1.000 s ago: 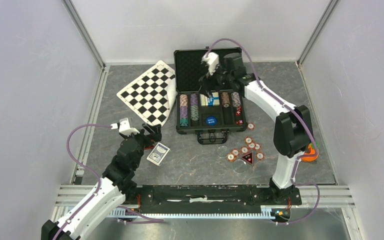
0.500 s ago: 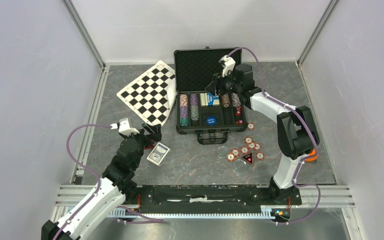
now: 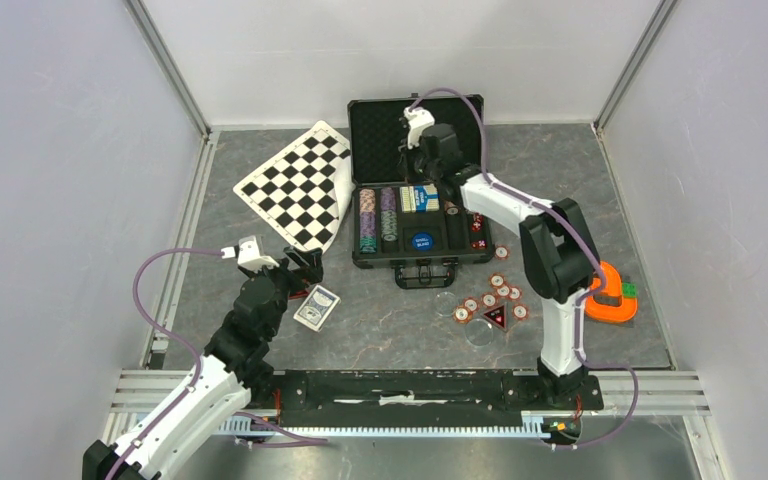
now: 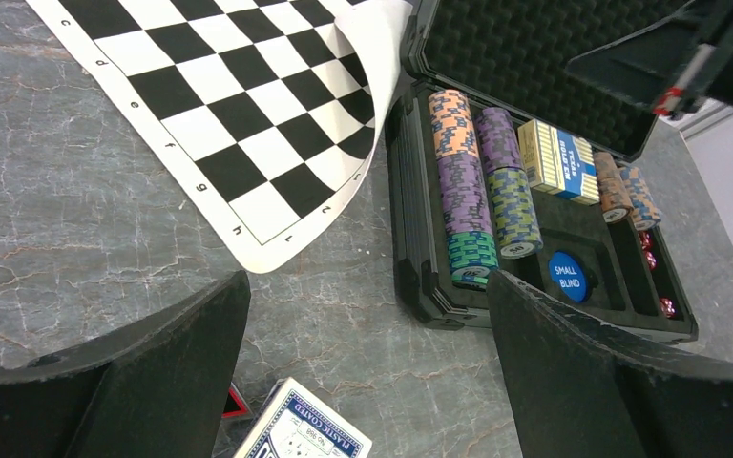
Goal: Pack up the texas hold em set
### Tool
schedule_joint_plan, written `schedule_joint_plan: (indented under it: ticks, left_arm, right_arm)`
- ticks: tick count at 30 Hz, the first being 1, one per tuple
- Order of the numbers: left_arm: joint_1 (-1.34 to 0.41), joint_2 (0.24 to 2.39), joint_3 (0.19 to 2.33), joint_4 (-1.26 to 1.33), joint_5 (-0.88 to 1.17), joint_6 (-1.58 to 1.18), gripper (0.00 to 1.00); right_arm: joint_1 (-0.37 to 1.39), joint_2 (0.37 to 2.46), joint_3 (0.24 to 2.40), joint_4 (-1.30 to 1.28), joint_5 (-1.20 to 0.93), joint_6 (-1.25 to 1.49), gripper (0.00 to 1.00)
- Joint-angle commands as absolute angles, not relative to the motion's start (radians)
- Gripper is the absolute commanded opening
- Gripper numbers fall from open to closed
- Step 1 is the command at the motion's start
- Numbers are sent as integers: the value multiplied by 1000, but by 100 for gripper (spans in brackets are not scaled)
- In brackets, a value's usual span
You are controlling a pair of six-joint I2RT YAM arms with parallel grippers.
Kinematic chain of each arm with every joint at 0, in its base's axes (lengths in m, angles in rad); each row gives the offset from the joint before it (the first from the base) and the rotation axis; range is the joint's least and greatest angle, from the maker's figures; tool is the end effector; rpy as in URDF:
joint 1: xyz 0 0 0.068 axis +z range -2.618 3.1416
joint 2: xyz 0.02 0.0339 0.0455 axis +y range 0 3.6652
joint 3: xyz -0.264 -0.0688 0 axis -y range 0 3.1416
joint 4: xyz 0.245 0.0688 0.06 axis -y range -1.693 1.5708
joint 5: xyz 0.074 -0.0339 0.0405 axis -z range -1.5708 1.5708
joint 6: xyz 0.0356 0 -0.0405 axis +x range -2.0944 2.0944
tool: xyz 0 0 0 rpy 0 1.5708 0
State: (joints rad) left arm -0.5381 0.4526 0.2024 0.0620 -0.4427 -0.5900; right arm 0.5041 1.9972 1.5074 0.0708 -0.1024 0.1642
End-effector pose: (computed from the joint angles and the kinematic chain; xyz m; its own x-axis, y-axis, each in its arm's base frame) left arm 0.1273 -0.0582 0.2066 -0.1901 -0.4720 -0.8609 -0.0048 0.8773 -0.4799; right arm 0.4129 0.2319 0.2470 -0.4434 -0.0589 -0.8944 -0.4965 0.8469 0.1904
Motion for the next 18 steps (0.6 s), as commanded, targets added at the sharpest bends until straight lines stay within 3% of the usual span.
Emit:
schedule_joint_plan:
  ticks: [1,7,18]
  left_arm:
    - [-537,459,202,97,-463,-551,100]
    - [-537,463,202,97,-465,-551,100]
    - [-538,465,202,98,-460,-551,100]
  right_arm:
    - [518,2077,1572,2,14,177,0]
    - [520,2071,1461,-23,138,178,0]
    - [521,2063,1391,-48,118,197,0]
